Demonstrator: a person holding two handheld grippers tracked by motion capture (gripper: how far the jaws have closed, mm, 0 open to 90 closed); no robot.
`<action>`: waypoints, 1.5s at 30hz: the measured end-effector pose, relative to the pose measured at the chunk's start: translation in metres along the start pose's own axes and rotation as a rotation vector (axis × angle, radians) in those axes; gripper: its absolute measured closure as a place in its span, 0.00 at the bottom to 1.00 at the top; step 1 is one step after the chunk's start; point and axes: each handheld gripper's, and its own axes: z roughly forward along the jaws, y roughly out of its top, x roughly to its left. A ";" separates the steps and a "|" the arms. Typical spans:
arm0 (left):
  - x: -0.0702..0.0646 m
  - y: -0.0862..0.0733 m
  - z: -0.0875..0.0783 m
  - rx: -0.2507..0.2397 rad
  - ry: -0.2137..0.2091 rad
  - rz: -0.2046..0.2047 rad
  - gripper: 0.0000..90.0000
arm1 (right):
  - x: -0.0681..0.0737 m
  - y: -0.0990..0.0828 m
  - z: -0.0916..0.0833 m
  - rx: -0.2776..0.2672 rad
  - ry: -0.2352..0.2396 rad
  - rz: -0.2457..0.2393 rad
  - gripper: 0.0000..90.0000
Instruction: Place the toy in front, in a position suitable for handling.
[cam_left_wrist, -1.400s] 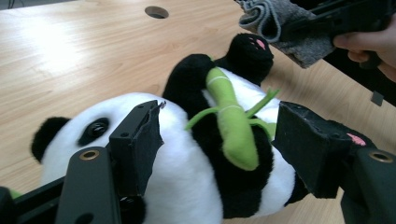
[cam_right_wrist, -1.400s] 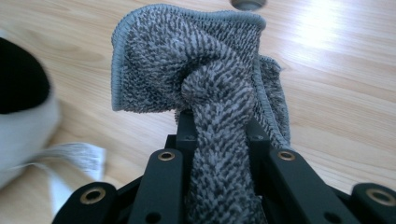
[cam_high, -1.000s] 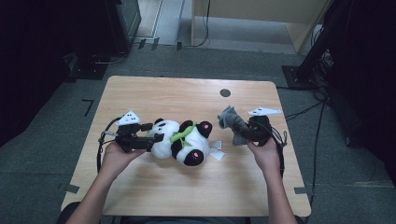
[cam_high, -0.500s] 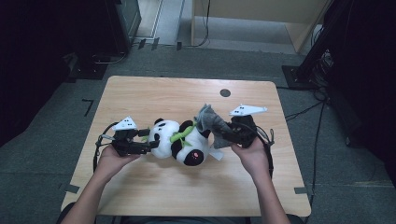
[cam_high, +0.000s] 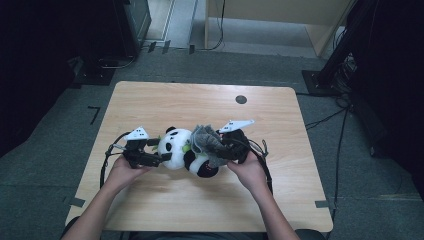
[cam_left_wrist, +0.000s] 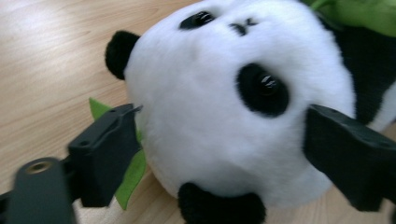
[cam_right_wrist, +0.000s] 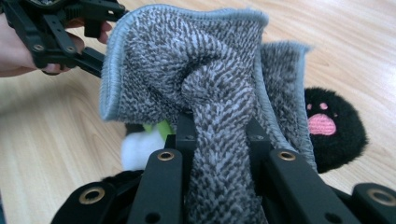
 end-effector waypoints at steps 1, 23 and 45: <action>0.002 -0.002 0.002 -0.006 -0.010 -0.026 0.08 | -0.001 -0.001 0.002 -0.001 -0.003 -0.005 0.84; -0.039 -0.012 0.006 0.019 0.083 -0.091 0.46 | -0.012 0.004 -0.002 -0.049 -0.018 -0.015 0.85; -0.051 -0.013 0.006 0.046 0.148 -0.070 0.49 | 0.036 0.099 0.101 0.134 0.067 -0.159 0.84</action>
